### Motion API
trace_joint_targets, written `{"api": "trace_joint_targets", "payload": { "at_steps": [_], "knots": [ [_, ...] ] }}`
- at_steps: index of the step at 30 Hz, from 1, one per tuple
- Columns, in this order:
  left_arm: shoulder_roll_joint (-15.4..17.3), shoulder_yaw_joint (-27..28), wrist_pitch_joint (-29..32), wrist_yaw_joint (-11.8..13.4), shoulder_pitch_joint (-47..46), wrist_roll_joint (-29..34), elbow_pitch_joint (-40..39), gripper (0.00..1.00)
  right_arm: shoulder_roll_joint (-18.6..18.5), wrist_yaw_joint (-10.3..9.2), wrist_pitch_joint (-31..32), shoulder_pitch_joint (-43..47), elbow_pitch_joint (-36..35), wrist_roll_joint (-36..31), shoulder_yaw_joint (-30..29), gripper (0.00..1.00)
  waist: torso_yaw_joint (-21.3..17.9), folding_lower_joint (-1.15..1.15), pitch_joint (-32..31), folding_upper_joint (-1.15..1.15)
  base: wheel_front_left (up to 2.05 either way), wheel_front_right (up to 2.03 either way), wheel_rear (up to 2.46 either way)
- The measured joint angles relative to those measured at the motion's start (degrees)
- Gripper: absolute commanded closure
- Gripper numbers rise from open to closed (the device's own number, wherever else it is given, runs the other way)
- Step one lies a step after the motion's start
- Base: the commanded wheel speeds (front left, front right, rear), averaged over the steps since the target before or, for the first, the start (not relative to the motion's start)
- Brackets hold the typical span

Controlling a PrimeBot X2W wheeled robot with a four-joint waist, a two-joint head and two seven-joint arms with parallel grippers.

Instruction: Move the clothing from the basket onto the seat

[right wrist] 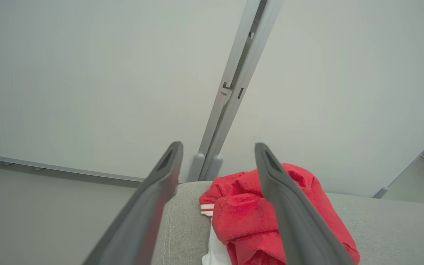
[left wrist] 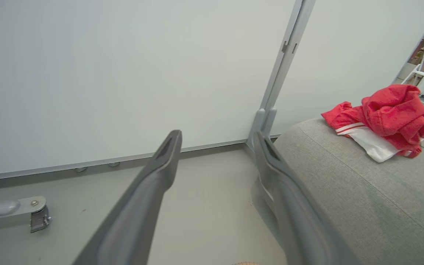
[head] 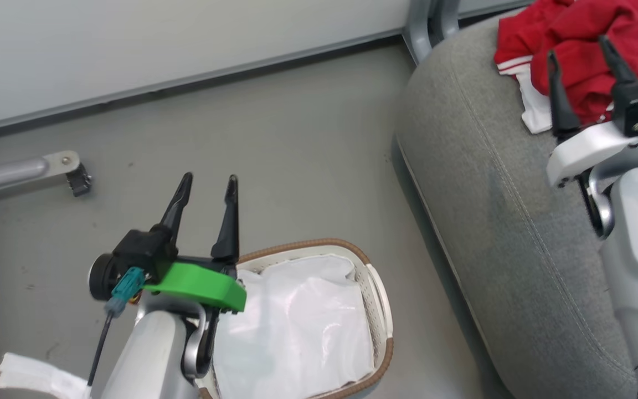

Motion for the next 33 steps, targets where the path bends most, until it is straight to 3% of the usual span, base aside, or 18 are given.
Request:
{"api": "trace_joint_targets", "payload": {
  "at_steps": [14,33],
  "knots": [
    [0.0,9.8,-0.1,1.2,11.8,-0.4,-2.8,0.00,9.6,0.01,0.0,17.4,-9.0,4.6,-0.5,0.00,5.9,0.00,-6.4,0.00,0.00,0.00,0.00],
    [0.0,9.9,-0.1,1.0,20.6,-2.2,-4.6,0.00,10.4,0.00,0.0,34.0,-14.1,11.6,4.1,0.00,8.7,0.00,-11.9,0.00,0.00,0.00,0.00]
  ]
}}
